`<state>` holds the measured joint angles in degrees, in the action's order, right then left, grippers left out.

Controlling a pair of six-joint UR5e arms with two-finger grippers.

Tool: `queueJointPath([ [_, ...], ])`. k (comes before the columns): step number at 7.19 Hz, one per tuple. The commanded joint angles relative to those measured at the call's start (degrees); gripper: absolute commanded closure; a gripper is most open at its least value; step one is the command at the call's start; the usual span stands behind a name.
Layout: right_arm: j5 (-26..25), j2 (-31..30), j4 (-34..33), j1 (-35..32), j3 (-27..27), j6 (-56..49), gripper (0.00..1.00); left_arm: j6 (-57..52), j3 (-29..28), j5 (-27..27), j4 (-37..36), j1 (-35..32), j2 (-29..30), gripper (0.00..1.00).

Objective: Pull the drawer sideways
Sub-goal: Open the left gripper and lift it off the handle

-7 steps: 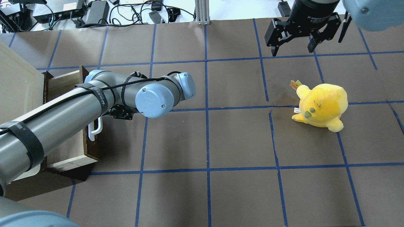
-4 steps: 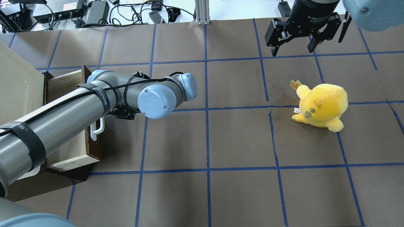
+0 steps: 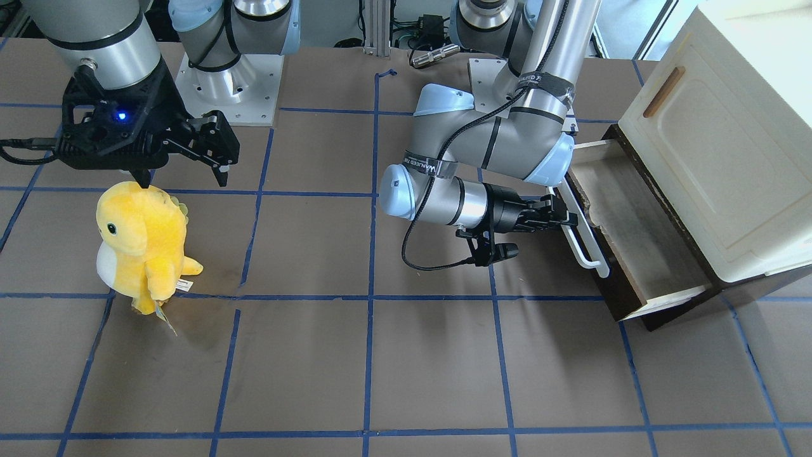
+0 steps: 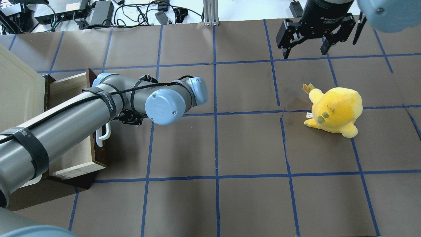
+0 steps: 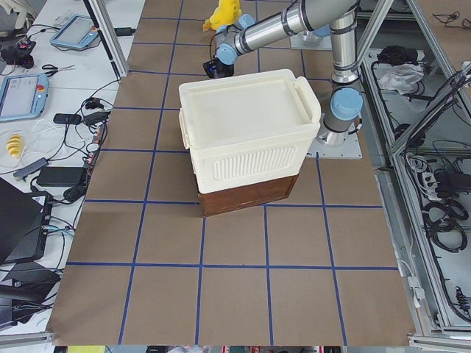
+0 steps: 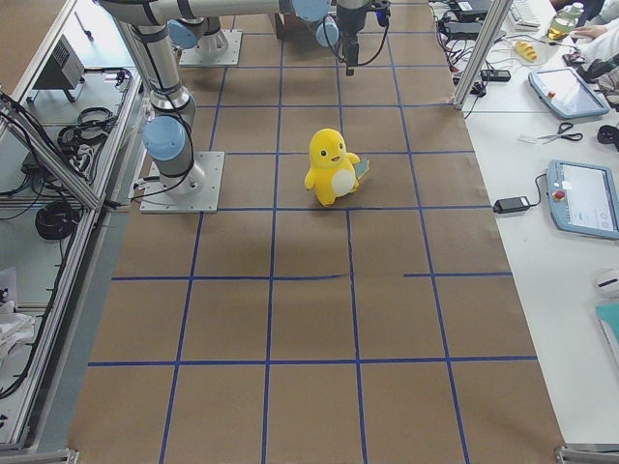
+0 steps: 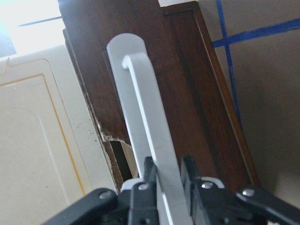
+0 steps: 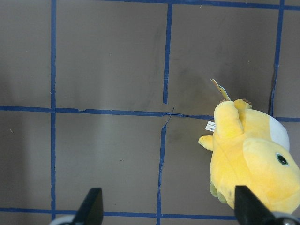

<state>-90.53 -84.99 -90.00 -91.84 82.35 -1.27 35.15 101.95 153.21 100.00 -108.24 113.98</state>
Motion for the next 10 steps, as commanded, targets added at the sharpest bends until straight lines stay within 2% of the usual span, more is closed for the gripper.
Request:
queueJointPath([
  [1, 0.0, 0.0, 0.0, 0.0, 0.0, 0.0, 0.00, 0.0, 0.0, 0.0, -0.1, 0.0, -0.1, 0.00],
  [4, 0.0, 0.0, 0.0, 0.0, 0.0, 0.0, 0.00, -0.5, -0.6, -1.0, -0.4, 0.0, -0.6, 0.00],
  [5, 0.0, 0.0, 0.0, 0.0, 0.0, 0.0, 0.00, -2.4, -1.9, -4.5, -0.6, 0.0, -1.4, 0.00],
  [7, 0.0, 0.0, 0.0, 0.0, 0.0, 0.0, 0.00, -12.7, -8.9, -15.4, -0.7, -0.7, -5.1, 0.00],
  [8, 0.0, 0.0, 0.0, 0.0, 0.0, 0.0, 0.00, -21.6, -12.1, -18.4, -0.7, -1.6, -8.0, 0.00],
  [10, 0.0, 0.0, 0.0, 0.0, 0.0, 0.0, 0.00, -28.6, -14.8, -25.4, -0.7, -1.4, -14.9, 0.00],
])
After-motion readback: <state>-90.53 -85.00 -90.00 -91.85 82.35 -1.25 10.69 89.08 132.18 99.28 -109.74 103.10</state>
